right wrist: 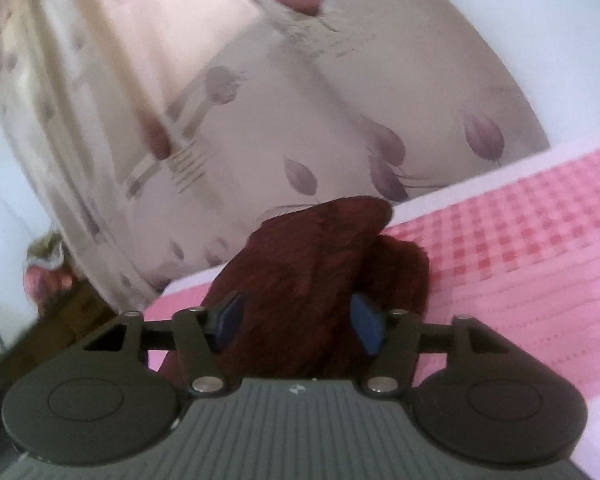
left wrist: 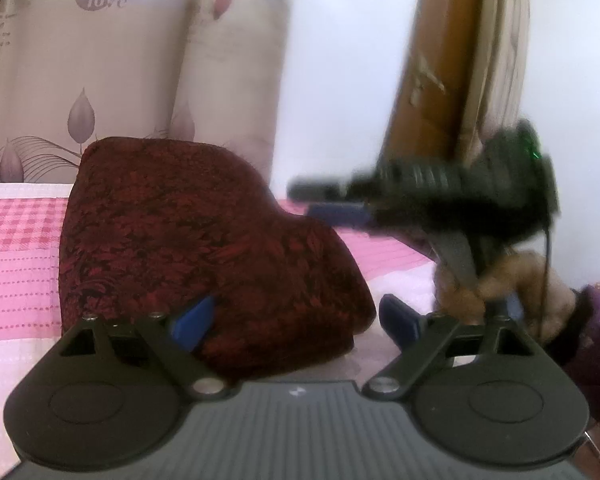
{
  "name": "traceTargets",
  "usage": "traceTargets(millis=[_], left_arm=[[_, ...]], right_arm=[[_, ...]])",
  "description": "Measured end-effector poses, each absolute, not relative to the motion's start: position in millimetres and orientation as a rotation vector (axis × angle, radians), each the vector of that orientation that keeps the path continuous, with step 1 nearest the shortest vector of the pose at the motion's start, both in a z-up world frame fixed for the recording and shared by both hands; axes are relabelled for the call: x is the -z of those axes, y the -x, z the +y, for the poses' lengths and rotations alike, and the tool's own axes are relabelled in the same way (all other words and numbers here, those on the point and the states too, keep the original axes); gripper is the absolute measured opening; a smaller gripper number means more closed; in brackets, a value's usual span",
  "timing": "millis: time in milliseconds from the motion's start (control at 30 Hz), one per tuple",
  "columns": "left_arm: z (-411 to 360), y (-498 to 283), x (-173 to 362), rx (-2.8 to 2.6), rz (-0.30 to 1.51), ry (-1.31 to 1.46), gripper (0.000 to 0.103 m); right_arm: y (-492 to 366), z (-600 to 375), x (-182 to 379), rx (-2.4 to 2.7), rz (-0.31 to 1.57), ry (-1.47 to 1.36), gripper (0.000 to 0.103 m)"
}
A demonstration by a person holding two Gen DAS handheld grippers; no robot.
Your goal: Fold small clothes
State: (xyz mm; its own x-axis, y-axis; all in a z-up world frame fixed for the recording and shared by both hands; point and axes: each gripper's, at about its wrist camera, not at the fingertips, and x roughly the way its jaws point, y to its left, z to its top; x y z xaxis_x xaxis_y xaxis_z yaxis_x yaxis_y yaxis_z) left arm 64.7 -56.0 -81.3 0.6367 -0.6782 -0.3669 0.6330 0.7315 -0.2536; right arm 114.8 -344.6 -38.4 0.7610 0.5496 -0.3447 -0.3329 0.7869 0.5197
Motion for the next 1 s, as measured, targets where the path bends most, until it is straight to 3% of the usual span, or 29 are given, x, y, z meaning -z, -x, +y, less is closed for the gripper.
traceTargets(millis=[100,133,167,300,433,633,1000], left_arm=[[-50.2,-61.2,73.8,0.739,0.480,0.122,0.090],[-46.8,-59.7,70.3,0.727,0.483,0.127,0.090],[-43.2,-57.4,66.1,0.701,0.482,0.123,0.090],[-28.8,-47.4,51.0,0.537,0.438,0.050,0.091],[-25.3,-51.3,46.4,0.425,0.436,-0.042,0.099],[-26.9,-62.5,40.5,0.379,0.458,-0.082,0.099],[-29.6,-79.4,27.8,0.264,0.480,-0.133,0.099]], right_arm=[[-97.8,-326.0,43.3,-0.443,0.555,-0.252,0.057],[-95.0,-322.8,47.9,-0.425,0.572,-0.203,0.042],[-95.8,-321.3,56.1,-0.400,0.613,-0.183,0.034],[-88.1,-325.8,78.8,-0.364,0.627,-0.198,0.031],[-89.0,-321.0,79.8,-0.325,0.621,-0.161,0.043],[-96.1,-327.6,85.6,-0.291,0.644,-0.231,0.067],[-99.4,-326.0,89.5,-0.233,0.652,-0.217,0.085]])
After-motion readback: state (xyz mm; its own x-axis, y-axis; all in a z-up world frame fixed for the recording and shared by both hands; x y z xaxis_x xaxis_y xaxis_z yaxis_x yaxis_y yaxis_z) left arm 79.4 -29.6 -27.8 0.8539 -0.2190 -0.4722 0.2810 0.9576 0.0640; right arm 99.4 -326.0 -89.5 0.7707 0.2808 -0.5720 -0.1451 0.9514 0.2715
